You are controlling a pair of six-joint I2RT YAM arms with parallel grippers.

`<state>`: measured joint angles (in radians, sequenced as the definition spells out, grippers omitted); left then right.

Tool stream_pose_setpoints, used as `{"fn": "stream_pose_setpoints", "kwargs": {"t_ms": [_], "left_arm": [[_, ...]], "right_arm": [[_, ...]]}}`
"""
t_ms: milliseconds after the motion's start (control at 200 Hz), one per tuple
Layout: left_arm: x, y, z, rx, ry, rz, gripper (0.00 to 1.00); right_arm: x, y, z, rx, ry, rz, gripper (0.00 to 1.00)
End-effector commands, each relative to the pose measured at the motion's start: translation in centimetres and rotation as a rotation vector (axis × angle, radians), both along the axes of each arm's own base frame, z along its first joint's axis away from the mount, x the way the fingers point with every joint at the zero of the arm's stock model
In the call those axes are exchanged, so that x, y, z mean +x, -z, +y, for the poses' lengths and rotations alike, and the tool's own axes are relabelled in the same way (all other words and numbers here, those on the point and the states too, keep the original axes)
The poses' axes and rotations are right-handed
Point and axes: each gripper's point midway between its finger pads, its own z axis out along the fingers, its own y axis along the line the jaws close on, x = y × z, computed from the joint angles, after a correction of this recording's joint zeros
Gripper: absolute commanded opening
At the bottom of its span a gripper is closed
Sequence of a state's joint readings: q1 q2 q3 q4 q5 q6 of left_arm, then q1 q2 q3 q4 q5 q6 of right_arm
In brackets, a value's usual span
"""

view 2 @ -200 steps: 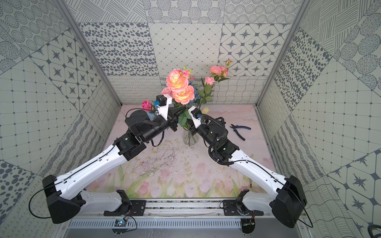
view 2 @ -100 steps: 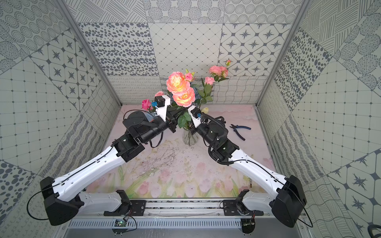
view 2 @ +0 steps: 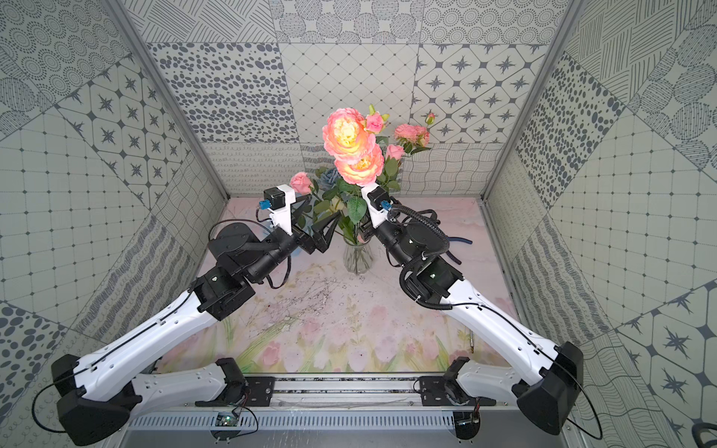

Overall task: Pick out pink flowers from the vase
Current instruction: Pick up the flower from the vase, then place the flower at the center of the board.

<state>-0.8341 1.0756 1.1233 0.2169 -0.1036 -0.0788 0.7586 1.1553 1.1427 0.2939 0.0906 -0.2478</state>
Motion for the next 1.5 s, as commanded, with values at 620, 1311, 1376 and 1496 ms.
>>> {"fn": "stream_pose_setpoints", "kwargs": {"t_ms": [620,1311,1376,1496], "left_arm": [[-2.7,4.0,2.1,0.058,0.047,0.046,0.99],[-4.1,18.7,2.4,0.105,0.098,0.260,0.99],[-3.9,19.2,3.0,0.094,0.065,0.252,0.99],[-3.4,19.4,4.0,0.077,0.004,0.231,0.99]], "right_arm": [[-1.4,7.9,-17.9,-0.087,0.757,0.504,0.00],[5.4,36.4,-16.8,-0.124,0.694,1.216,0.00],[6.5,37.7,-16.4,-0.106,0.684,1.239,0.00],[8.3,39.8,-15.9,-0.085,0.665,1.278,0.00]]}}
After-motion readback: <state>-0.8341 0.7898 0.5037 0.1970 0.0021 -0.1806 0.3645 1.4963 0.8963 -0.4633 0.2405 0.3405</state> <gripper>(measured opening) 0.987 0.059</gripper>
